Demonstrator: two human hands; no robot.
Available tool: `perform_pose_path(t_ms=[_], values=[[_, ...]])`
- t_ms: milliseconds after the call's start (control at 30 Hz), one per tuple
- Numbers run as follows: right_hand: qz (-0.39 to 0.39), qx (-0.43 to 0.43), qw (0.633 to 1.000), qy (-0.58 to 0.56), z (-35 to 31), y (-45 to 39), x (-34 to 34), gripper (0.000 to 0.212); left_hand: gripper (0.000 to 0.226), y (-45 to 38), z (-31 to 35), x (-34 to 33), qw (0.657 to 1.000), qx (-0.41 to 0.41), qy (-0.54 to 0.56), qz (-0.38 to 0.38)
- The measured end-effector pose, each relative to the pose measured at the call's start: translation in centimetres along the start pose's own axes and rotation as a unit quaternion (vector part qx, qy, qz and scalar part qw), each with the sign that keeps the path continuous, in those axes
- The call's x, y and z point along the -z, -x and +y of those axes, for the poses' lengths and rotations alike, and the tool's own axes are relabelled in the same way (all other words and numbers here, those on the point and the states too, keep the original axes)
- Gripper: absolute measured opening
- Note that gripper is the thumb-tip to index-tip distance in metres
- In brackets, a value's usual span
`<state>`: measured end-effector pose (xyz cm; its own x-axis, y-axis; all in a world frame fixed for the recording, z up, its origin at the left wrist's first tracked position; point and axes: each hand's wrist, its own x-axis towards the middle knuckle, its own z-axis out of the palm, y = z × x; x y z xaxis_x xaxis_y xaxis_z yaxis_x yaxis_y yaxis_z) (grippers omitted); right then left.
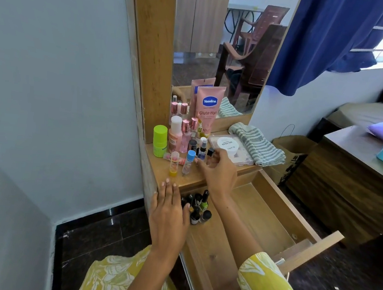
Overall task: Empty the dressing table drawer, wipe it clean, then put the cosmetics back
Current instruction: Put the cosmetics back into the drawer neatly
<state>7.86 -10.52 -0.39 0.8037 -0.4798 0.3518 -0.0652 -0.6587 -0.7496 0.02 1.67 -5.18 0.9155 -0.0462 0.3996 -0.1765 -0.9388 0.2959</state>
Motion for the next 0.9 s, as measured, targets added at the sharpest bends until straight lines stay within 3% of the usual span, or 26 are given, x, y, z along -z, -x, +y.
perform_pose_path(t_ms=[267,567,900], values=[[-0.045,0.031,0.998,-0.039,0.5,-0.1,-0.3,0.030,0.057,0.0,0.0,0.5,1.000,0.004,-0.011,-0.016],[-0.133,0.036,0.989,-0.057,0.3,-0.9,0.0,0.027,0.057,-0.2,-0.1,0.7,0.999,0.004,-0.022,-0.030],[-0.159,0.010,0.987,-0.013,0.8,-2.2,1.6,0.025,0.058,-0.2,-0.1,0.8,0.999,0.004,-0.028,-0.046]])
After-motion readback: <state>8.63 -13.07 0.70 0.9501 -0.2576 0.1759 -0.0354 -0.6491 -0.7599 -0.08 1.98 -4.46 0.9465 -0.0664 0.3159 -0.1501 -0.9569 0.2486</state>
